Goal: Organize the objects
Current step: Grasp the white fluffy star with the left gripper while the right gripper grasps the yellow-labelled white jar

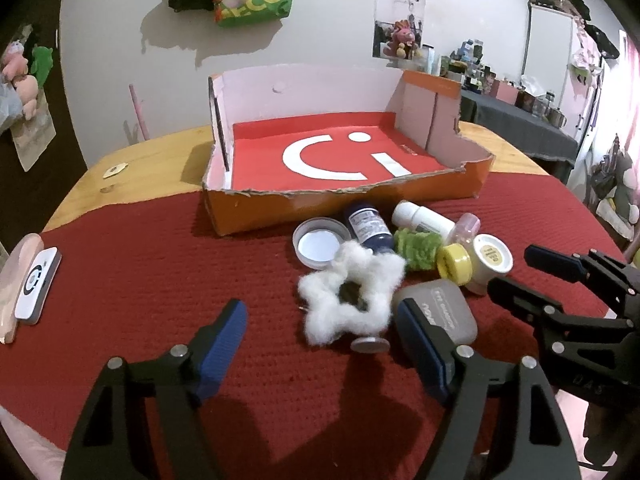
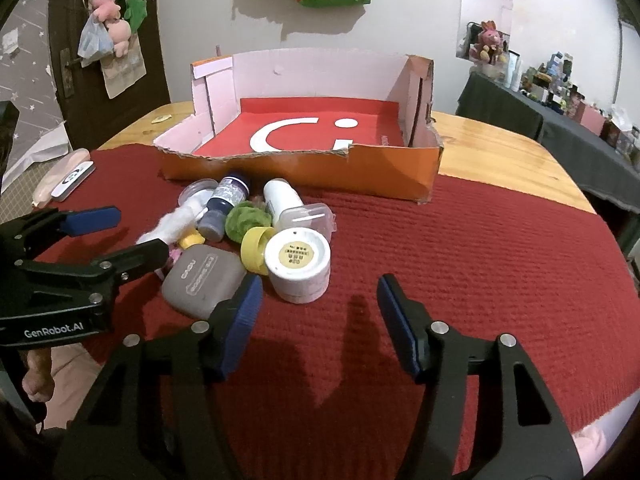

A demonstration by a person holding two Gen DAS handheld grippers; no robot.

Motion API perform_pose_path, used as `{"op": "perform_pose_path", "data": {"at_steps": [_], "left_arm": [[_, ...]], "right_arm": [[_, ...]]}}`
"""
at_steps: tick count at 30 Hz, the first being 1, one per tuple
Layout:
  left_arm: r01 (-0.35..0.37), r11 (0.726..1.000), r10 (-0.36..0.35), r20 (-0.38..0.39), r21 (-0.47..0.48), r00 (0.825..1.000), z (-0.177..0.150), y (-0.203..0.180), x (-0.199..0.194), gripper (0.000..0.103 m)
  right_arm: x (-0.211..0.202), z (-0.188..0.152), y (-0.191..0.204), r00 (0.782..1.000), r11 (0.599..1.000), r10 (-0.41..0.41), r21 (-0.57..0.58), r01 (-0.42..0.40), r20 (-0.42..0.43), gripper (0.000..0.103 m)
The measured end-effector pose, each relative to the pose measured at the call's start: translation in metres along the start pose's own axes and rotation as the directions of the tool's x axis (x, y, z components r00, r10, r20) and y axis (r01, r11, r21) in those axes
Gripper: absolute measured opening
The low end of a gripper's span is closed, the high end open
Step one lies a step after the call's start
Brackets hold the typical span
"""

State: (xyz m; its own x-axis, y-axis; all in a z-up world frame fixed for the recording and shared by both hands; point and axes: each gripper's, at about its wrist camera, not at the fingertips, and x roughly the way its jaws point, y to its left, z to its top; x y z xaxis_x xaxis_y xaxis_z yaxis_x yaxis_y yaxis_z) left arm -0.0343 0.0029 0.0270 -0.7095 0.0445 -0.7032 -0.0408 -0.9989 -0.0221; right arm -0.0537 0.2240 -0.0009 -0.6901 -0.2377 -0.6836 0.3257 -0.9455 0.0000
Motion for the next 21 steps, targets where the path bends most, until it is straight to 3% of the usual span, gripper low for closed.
{"op": "perform_pose_path", "data": {"at_steps": [12, 21], "left_arm": [[0.028, 0.999, -0.029, -0.017, -0.025, 0.999, 0.004, 0.012, 0.007, 0.07], [0.047, 0.999, -0.048, -0.021, -0.023, 0.999, 0.013, 0.018, 0.012, 0.048]], "right_arm": [[0.013, 0.006, -0.001, 0.999, 1.0, 0.024, 0.009, -0.024, -0.026, 0.05], [0.019, 0.012, -0.001, 0.998, 0.998, 0.061, 0.026, -0.06, -0.034, 0.039]]}}
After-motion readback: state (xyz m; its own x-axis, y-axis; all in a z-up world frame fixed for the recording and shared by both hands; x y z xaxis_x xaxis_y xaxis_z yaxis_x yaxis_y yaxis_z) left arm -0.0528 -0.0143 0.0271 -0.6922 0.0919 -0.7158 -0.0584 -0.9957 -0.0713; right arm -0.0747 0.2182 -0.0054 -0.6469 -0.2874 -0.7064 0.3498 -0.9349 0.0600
